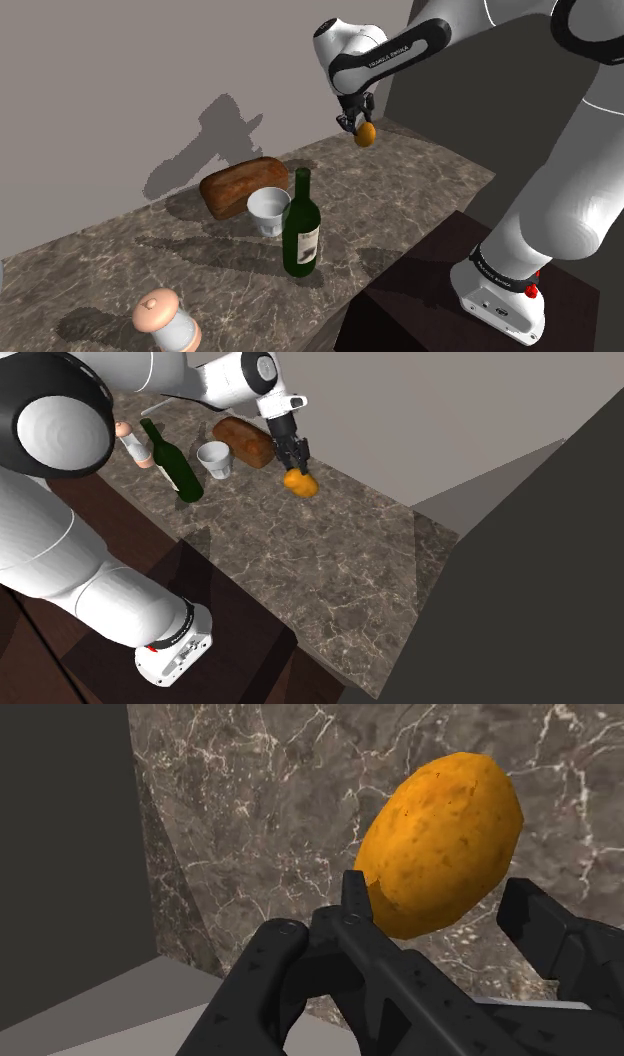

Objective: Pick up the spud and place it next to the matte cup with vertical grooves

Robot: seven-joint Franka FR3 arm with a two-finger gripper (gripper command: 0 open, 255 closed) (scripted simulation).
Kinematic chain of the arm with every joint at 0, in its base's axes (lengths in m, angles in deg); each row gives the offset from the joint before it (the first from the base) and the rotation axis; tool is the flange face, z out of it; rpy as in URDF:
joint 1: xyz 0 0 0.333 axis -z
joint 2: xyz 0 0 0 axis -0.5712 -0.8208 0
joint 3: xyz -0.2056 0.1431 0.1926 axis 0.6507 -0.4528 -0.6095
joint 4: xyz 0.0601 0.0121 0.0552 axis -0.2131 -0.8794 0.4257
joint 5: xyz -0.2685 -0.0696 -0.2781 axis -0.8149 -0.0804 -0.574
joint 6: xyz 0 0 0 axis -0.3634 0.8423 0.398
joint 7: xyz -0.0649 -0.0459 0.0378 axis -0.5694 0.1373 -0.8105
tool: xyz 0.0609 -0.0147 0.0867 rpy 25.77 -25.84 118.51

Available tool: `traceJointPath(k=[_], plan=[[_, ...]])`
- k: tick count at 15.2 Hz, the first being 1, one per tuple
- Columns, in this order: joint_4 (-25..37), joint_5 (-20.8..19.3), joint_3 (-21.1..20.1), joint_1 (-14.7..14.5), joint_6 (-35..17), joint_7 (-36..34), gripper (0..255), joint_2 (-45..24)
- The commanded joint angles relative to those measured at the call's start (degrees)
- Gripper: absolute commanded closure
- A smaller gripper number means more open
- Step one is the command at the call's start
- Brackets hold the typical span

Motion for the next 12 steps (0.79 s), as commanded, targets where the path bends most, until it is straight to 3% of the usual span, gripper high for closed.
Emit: traceJointPath(k=[1, 12], plan=[[-2.8, 0.6, -1.1, -1.3, 0.5, -2.3, 255, 2.2], [-9.7, 6.3, -8.7, -9.0, 4.9, -14.5, 255, 8.6]])
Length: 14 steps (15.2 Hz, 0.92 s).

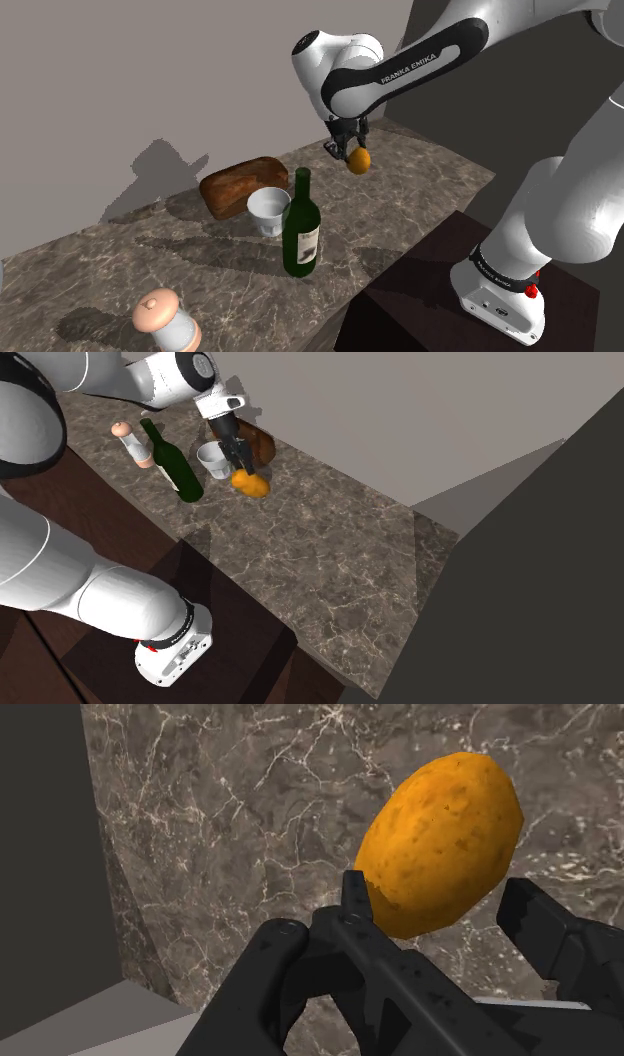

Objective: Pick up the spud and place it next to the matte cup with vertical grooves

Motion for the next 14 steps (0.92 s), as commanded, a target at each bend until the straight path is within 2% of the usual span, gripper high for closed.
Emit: traceJointPath(k=[1, 11, 14], plan=[[-0.6, 1.3, -1.4, -1.4, 1.1, -2.2, 255, 0.9], [0.8, 7.9, -9.2, -8.9, 5.6, -14.3, 255, 0.4], [-0.4, 7.6, -9.2, -8.9, 3.5, -15.0, 255, -0.6]])
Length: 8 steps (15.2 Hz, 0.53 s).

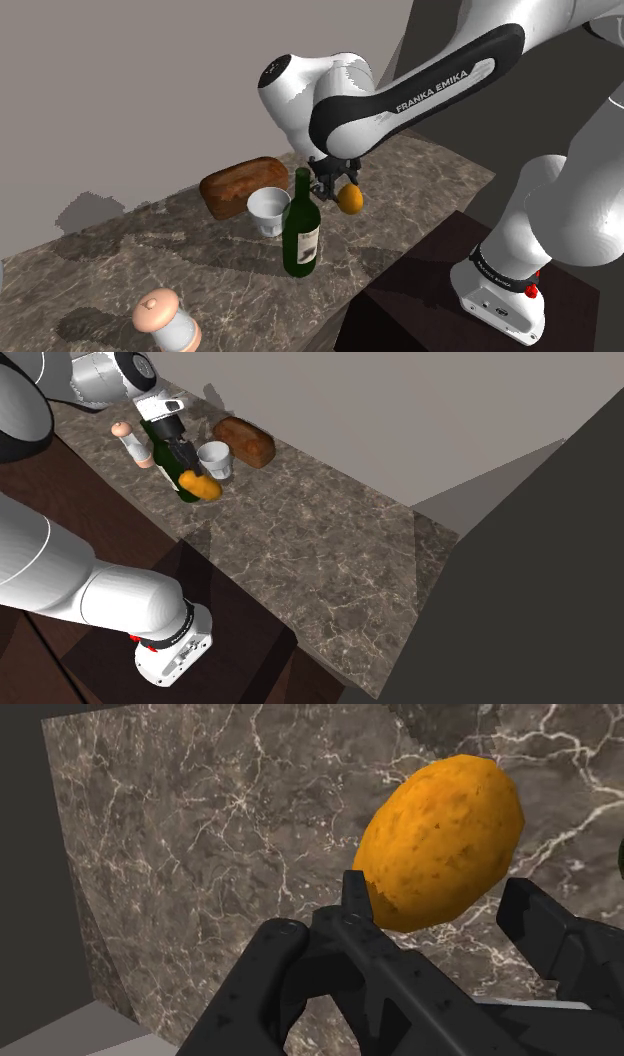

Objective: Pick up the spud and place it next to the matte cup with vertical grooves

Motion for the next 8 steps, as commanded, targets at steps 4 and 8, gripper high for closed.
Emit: traceJointPath(k=[4, 8], plan=[[-1.5, -0.5, -0.1, -0.1, -3.3, -1.4, 255, -2.1], [-2.7, -1.2, -0.1, -0.1, -6.1, -2.4, 255, -3.9]])
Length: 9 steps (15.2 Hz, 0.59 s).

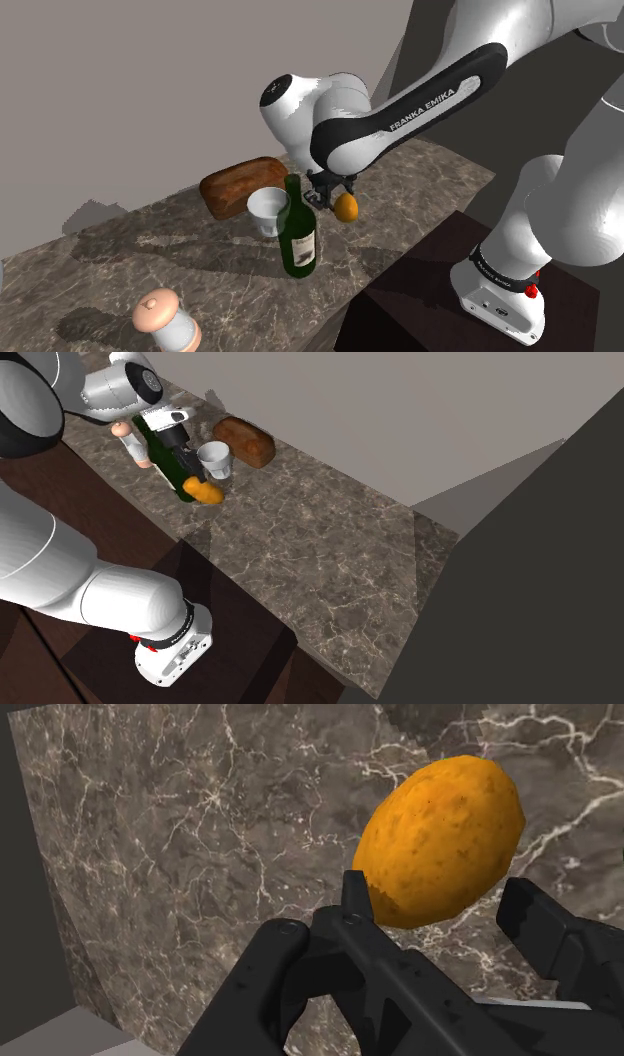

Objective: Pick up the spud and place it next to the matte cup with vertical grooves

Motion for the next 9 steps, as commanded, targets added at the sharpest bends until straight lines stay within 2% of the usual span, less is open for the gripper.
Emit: traceJointPath(k=[1, 9], plan=[[-0.7, -0.5, 0.0, -0.1, -1.2, -0.6, 255, -2.1], [-2.4, -2.1, 0.2, -0.1, -6.6, -2.7, 255, -6.3]])
